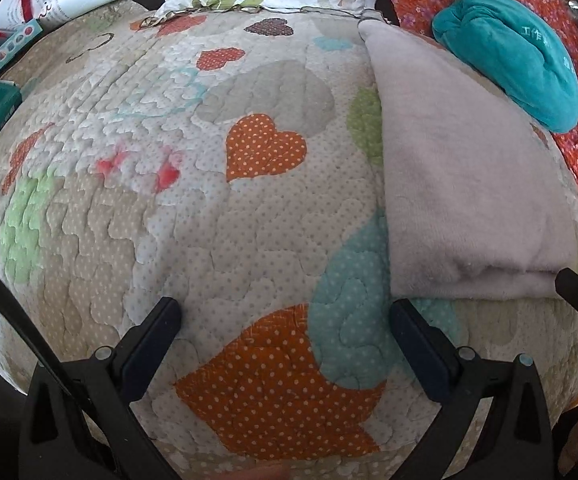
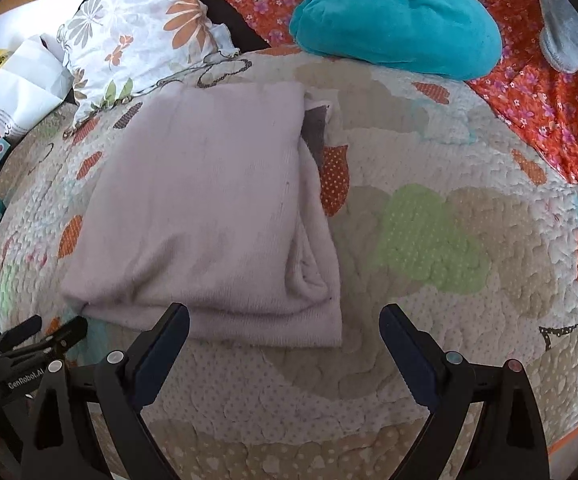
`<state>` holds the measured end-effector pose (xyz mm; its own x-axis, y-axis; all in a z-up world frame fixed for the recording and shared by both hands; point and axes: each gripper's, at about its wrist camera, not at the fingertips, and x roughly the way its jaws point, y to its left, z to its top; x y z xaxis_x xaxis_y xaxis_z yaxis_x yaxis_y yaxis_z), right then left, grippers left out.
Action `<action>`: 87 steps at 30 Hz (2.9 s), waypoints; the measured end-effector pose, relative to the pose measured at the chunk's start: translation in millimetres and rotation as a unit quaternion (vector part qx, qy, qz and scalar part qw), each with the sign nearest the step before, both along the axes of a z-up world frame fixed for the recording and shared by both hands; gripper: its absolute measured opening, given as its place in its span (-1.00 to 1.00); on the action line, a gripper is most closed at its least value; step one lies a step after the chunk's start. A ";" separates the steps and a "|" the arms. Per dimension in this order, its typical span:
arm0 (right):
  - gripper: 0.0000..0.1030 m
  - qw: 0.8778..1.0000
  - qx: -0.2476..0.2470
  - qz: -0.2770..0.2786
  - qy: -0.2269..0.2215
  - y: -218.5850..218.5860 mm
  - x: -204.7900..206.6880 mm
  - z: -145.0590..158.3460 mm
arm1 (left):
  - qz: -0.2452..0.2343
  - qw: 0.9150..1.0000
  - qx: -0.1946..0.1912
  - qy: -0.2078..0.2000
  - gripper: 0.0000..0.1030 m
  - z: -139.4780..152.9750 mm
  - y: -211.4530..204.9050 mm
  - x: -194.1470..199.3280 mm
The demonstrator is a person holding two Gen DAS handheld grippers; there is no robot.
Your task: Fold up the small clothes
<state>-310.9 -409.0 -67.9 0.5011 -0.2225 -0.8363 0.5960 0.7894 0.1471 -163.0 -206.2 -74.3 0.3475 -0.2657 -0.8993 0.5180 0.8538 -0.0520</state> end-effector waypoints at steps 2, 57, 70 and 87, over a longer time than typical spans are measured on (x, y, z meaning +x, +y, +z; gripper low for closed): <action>0.90 1.000 -0.009 0.000 0.003 3.8 -1.7 0.4 | -0.003 1.000 0.002 -0.004 1.00 3.6 -0.4 -1.3; 0.91 0.996 -0.085 0.017 0.037 33.9 0.9 -4.4 | -0.018 0.998 -0.039 -0.036 1.00 32.7 4.7 -14.5; 0.91 0.995 -0.088 0.016 0.036 35.2 -0.7 -1.9 | -0.018 0.998 -0.039 -0.037 1.00 32.6 5.0 -15.3; 0.91 0.995 -0.091 0.020 0.037 35.4 -1.2 -1.9 | -0.017 0.999 -0.040 -0.030 1.00 32.0 6.0 -15.7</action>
